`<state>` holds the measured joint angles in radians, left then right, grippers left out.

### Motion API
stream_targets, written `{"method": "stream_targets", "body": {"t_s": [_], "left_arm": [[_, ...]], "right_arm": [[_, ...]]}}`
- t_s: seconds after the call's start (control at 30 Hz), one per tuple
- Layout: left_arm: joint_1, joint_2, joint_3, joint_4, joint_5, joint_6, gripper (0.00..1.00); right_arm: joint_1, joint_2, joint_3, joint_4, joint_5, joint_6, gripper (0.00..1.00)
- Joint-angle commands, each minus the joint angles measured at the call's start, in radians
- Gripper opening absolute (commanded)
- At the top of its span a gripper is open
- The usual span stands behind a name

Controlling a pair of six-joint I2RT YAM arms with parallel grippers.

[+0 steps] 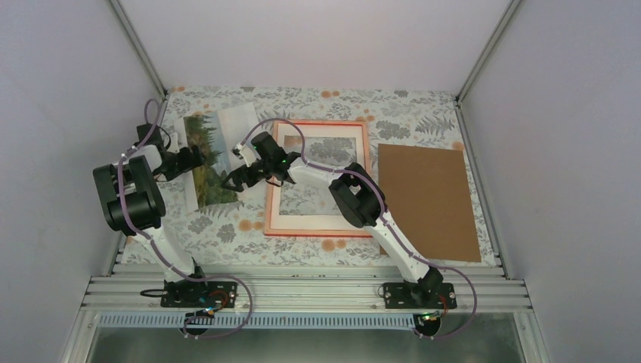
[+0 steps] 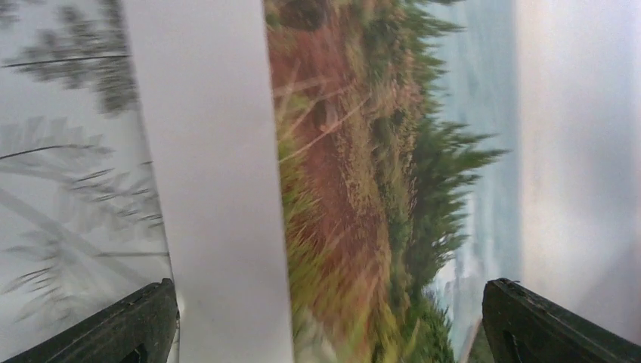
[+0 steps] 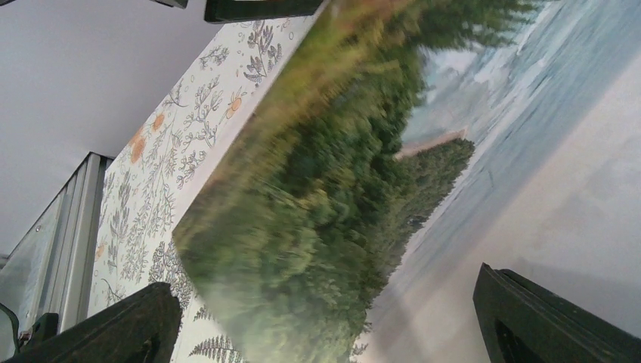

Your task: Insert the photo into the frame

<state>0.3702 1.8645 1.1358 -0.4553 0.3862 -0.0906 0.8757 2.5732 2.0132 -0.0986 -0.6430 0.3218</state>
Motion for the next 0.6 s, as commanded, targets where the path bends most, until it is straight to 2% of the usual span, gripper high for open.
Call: {"method": "stream_targets", "body": {"t_s": [0.0, 0.37, 0.43, 0.57], "left_arm": [[-0.057, 0.085, -0.082, -0.072, 0.230, -0.026, 1.00], [-0.077, 0.017, -0.111, -0.046, 0.363, -0.011, 1.00], [-0.077, 0.001, -0.117, -0.044, 0.354, -0.005, 0.99], [-0.076, -0.014, -0.094, -0.060, 0.323, 0.023, 0.85]], "right_arm": [[0.017, 0.094, -0.031, -0.141, -0.008, 0.016, 0.97], [0.017, 0.094, -0.022, -0.136, -0.007, 0.013, 0.96], [0.017, 0.092, -0.021, -0.136, -0.009, 0.013, 0.96], [0.017, 0.076, -0.020, -0.131, -0.021, 0.003, 0.96]]}}
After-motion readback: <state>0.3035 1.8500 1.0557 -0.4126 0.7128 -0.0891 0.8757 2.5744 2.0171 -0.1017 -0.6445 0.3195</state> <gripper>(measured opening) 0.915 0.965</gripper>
